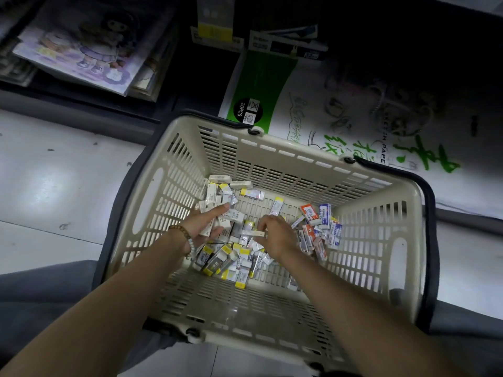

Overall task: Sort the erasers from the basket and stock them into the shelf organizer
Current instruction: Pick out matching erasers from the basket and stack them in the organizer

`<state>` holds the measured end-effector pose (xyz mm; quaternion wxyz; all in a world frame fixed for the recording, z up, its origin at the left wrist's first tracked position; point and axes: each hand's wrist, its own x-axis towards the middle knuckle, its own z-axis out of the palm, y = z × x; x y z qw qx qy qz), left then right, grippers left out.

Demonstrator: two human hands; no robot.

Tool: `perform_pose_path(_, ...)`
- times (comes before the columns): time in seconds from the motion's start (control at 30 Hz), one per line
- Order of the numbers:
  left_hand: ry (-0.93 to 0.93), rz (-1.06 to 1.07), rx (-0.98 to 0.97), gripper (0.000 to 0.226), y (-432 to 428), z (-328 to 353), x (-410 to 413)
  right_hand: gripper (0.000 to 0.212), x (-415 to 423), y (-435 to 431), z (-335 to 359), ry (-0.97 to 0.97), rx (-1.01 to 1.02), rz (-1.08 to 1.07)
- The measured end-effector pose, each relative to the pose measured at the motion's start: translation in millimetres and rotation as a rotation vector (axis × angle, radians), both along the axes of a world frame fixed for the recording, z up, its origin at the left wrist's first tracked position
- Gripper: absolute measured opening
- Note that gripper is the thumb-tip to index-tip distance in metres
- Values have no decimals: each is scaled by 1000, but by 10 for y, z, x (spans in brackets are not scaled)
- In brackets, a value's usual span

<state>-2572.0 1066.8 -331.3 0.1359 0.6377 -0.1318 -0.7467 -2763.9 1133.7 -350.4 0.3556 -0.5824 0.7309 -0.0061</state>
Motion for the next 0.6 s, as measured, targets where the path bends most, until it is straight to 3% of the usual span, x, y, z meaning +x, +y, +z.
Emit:
perform_pose_path(0.2, -9, -104, -77, 97, -74, 494, -162, 16, -247, -42, 614, -460, 54, -410)
perform_pose_path(0.3, -25, -291, -173, 77, -148, 1033, -269, 34, -444, -56, 1279, -554, 78, -429)
perform_pose_path(0.4, -119, -457, -346, 99, -242, 1628, -343, 34, -583, -31, 2001, -769, 118, -509)
perform_pose_path(0.5, -85, -367, -491, 95, -306, 2171, -388, 26, -655, 23, 2655, -1097, 99, -647)
perform_pose_path(0.6, 0, -229, -611, 75, -270, 2584, -495, 27, -627, 104, 3091, -1162, -65, -631)
